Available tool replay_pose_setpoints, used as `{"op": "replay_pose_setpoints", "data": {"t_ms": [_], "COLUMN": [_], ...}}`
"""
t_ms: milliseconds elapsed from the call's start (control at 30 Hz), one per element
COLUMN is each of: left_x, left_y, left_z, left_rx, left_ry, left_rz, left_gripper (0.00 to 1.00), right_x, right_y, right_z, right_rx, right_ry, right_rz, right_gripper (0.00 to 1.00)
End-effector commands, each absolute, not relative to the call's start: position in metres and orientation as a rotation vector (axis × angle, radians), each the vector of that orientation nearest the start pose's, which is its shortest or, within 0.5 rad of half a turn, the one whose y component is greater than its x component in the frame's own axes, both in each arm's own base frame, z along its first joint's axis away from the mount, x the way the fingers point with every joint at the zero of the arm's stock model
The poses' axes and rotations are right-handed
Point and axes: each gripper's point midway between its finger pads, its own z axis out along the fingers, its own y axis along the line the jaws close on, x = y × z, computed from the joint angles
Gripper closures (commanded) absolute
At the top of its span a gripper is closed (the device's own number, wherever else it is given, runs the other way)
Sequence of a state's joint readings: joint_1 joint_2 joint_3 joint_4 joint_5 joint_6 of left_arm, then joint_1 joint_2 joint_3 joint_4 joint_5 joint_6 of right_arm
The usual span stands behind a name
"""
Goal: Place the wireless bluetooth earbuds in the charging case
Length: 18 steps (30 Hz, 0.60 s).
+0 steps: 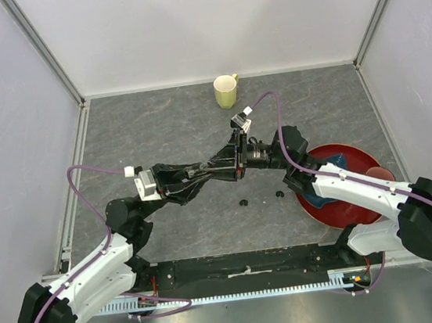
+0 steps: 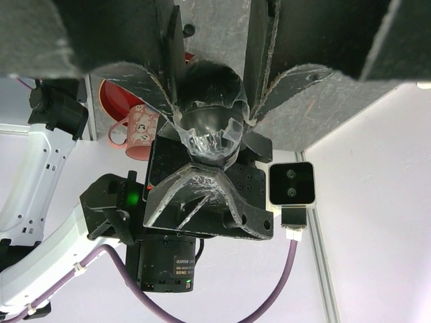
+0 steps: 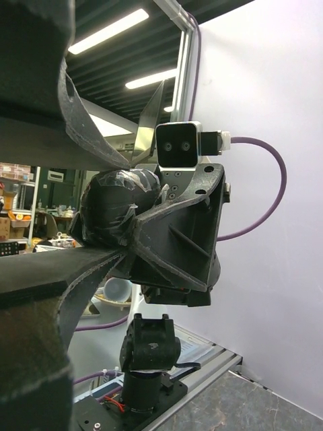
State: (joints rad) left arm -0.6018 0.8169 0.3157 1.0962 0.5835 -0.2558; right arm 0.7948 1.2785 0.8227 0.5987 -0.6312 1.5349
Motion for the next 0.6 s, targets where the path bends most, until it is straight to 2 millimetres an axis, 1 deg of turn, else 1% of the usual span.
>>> {"op": "replay_pose_setpoints", "data": {"t_ms": [0, 67, 200, 233, 267, 300, 333, 400, 433, 533, 567], "left_x": [0.177, 0.177, 0.177, 0.177, 0.177, 0.176, 0.176, 0.176, 0.176, 0.177, 0.177], "left_y": [-0.246, -0.245, -0.246, -0.246, -0.246, -0.246, -0.246, -0.245, -0.244, -0.241, -0.240], "left_z": [0.335, 0.337, 0.338, 0.338, 0.338, 0.338, 0.338, 0.337, 0.339, 0.338, 0.335], "left_rx": [0.706, 0.704, 0.705, 0.708, 0.711, 0.712, 0.713, 0.712, 0.707, 0.683, 0.682], "left_ry": [0.873, 0.868, 0.864, 0.862, 0.859, 0.855, 0.856, 0.858, 0.851, 0.857, 0.860], "left_rz": [-1.041, -1.037, -1.033, -1.033, -1.031, -1.030, -1.029, -1.028, -1.025, -1.015, -1.010], "left_gripper": [0.59, 0.71, 0.86, 0.93, 0.97, 0.98, 0.98, 0.98, 0.98, 0.98, 0.98], "right_x": [0.156, 0.156, 0.157, 0.157, 0.157, 0.157, 0.157, 0.158, 0.160, 0.163, 0.168], "right_y": [0.366, 0.366, 0.366, 0.366, 0.366, 0.366, 0.365, 0.365, 0.365, 0.361, 0.360], "right_z": [0.353, 0.353, 0.349, 0.349, 0.349, 0.348, 0.348, 0.347, 0.345, 0.345, 0.344], "right_rx": [-0.051, -0.047, -0.030, -0.027, -0.027, -0.026, -0.026, -0.019, -0.020, -0.023, -0.045], "right_ry": [1.903, 1.907, 1.912, 1.913, 1.911, 1.912, 1.913, 1.911, 1.909, 1.902, 1.883], "right_rz": [2.263, 2.265, 2.259, 2.261, 2.262, 2.263, 2.261, 2.252, 2.229, 2.166, 2.106], "right_gripper": [1.00, 1.00, 1.00, 1.00, 1.00, 1.00, 0.96, 0.81, 0.63, 0.34, 0.31]}}
